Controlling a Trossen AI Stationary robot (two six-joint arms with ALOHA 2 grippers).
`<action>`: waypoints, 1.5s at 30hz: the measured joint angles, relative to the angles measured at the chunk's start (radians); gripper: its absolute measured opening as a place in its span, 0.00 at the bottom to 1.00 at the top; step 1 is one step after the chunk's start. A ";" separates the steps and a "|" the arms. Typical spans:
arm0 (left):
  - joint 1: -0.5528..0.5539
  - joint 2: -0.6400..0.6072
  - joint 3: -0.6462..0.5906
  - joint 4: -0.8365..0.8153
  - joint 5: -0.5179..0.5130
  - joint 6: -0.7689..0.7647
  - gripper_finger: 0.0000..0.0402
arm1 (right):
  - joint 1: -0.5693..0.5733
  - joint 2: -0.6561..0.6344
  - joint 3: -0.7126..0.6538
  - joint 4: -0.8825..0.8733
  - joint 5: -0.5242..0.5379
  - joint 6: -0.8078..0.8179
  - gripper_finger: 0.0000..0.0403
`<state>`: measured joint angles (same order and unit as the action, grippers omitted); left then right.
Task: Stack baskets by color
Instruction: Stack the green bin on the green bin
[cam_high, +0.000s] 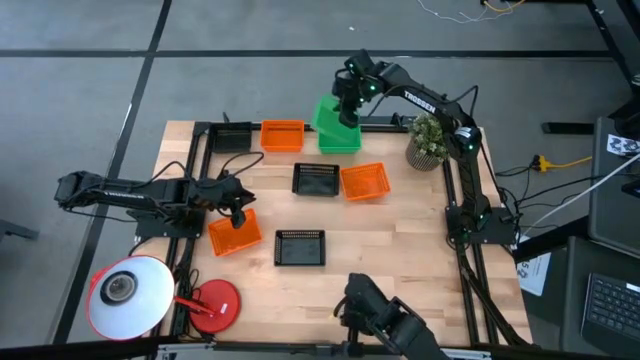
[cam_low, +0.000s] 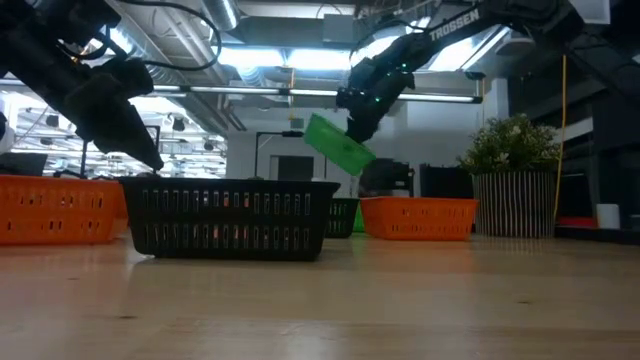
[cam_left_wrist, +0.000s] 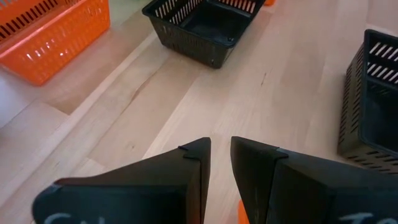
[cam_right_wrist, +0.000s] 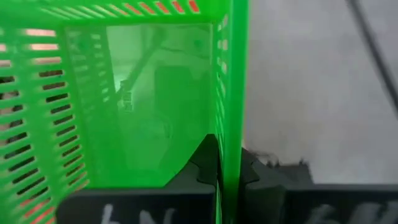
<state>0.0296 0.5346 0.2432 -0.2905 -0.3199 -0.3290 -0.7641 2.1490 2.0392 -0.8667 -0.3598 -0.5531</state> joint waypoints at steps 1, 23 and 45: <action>0.000 0.000 0.000 -0.003 0.000 0.000 0.14 | -0.001 0.000 0.000 -0.030 0.011 -0.014 0.00; 0.000 0.000 0.000 -0.012 0.000 0.000 0.14 | -0.007 0.043 0.000 -0.089 0.133 -0.133 0.00; 0.000 0.000 0.000 -0.013 -0.001 0.000 0.14 | -0.005 0.043 0.000 -0.096 0.133 -0.129 0.26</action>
<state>0.0292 0.5346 0.2436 -0.3031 -0.3206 -0.3290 -0.7692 2.1921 2.0392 -0.9624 -0.2272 -0.6823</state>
